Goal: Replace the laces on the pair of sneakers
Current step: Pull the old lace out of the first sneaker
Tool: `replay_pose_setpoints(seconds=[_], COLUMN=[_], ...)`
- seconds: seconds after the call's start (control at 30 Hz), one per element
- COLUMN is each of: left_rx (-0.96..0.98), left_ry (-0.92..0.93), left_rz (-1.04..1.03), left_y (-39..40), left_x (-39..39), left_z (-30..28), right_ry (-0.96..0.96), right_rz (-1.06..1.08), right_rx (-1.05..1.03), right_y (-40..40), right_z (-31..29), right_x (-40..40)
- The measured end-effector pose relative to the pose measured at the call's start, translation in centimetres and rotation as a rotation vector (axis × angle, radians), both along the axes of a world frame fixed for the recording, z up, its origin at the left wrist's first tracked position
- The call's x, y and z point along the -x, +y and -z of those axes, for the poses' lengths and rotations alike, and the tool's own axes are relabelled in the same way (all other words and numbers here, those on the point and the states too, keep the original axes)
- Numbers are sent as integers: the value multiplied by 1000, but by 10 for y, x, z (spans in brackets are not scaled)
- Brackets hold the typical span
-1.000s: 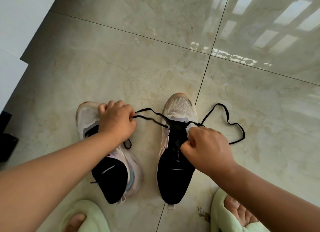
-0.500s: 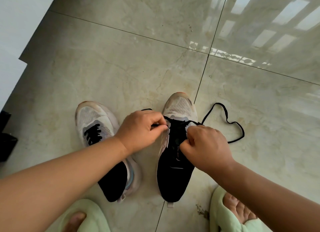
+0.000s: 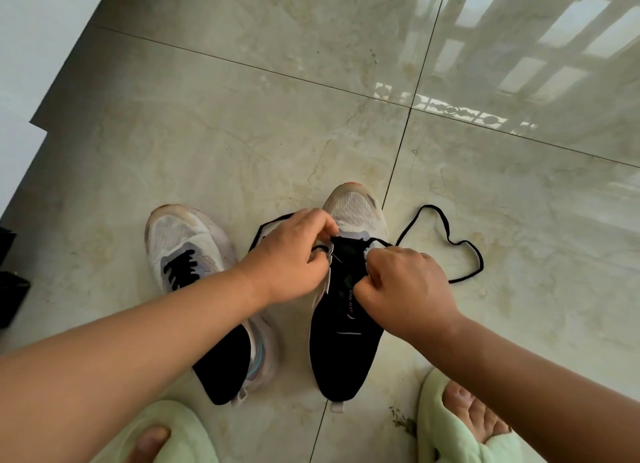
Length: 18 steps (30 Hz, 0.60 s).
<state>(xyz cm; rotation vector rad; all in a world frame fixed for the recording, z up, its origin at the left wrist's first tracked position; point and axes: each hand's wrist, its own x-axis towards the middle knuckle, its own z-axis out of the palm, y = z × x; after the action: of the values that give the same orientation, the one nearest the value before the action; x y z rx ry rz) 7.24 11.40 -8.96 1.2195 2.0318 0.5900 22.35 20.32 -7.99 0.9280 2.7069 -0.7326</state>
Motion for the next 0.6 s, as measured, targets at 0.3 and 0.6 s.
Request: replay_pose_setpoints(seconds=[0.3,0.6], left_rx=[-43,91], left_ry=[-30,143], left_rz=[-51,-186], left_y=[-5,-14], left_x=[5,16], left_z=[-3,6], right_ry=[4,56], right_rz=[17,33], right_rx=[5,52], right_y=[-1,-2], right_z=[1,-1], right_x=[0,-3])
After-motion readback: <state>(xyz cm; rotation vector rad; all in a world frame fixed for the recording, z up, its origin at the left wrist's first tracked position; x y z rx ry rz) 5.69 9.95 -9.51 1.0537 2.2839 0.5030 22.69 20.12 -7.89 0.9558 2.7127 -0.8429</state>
